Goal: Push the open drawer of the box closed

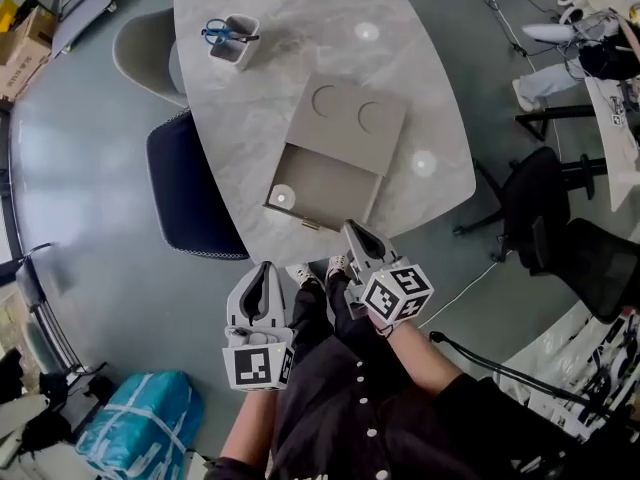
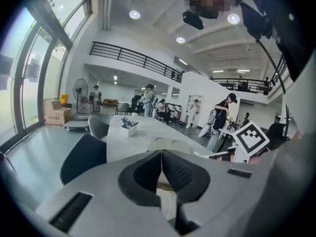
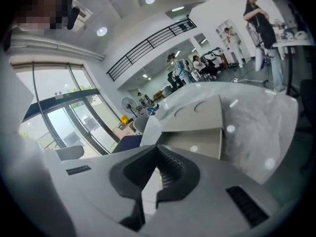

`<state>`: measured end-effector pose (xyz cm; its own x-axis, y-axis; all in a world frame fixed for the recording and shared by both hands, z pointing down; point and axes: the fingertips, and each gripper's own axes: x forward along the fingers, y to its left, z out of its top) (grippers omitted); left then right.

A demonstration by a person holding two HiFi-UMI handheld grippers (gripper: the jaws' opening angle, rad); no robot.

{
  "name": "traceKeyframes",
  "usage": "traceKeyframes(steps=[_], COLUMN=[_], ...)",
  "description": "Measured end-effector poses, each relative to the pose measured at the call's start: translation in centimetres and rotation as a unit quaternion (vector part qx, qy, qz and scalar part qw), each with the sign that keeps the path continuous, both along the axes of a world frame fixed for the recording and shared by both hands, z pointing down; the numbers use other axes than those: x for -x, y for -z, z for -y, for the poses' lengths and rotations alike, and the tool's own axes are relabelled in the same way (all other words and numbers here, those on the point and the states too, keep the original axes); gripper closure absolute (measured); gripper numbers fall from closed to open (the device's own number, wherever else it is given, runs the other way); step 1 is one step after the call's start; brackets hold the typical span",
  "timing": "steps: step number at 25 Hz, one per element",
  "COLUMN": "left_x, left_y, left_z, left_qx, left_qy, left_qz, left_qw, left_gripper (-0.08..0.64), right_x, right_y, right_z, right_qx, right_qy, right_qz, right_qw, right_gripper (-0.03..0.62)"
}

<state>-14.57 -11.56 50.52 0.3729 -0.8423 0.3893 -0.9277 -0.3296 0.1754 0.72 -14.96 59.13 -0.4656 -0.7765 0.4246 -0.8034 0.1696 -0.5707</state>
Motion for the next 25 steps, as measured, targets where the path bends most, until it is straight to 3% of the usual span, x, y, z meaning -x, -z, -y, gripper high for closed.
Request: traceKeyframes(steps=[6,13,14,16,17,25], left_x=[-0.7,-1.3,-1.4,-1.5,-1.5,-1.6], left_y=[-2.7,-5.3,-5.5,-5.8,-6.0,-6.5], left_z=[-0.2,-0.6,-0.7,-0.9,-1.0,-1.1], left_qx=[0.025,0.042,0.044,0.047,0.048,0.053], left_qy=[-0.004,-0.003,-0.004,-0.006,-0.006,-0.006], left_qz=[-0.006,-0.008,-0.007,-0.006,-0.006,-0.007], left_qw=[0.9997,0.9991,0.9990,0.9989,0.9988,0.9985], left_gripper=[0.543,0.543,0.543,0.543,0.543,0.543], right_x=[2.4,4.8,4.9,5.1,5.2,5.0], right_y=[-6.0,-10.0,-10.4,-11.0,-11.3,-12.4], right_z=[-4.1,-4.4,-4.4,-4.2,-4.1,-3.0], right_qx=[0.096,0.137,0.142,0.151,0.155,0.174], right_qy=[-0.008,0.013,0.012,0.005,0.000,-0.035], right_qz=[0.064,0.111,0.118,0.134,0.142,0.177], right_qw=[0.993,0.984,0.983,0.979,0.978,0.968], right_gripper=[0.595,0.592,0.592,0.511,0.503,0.505])
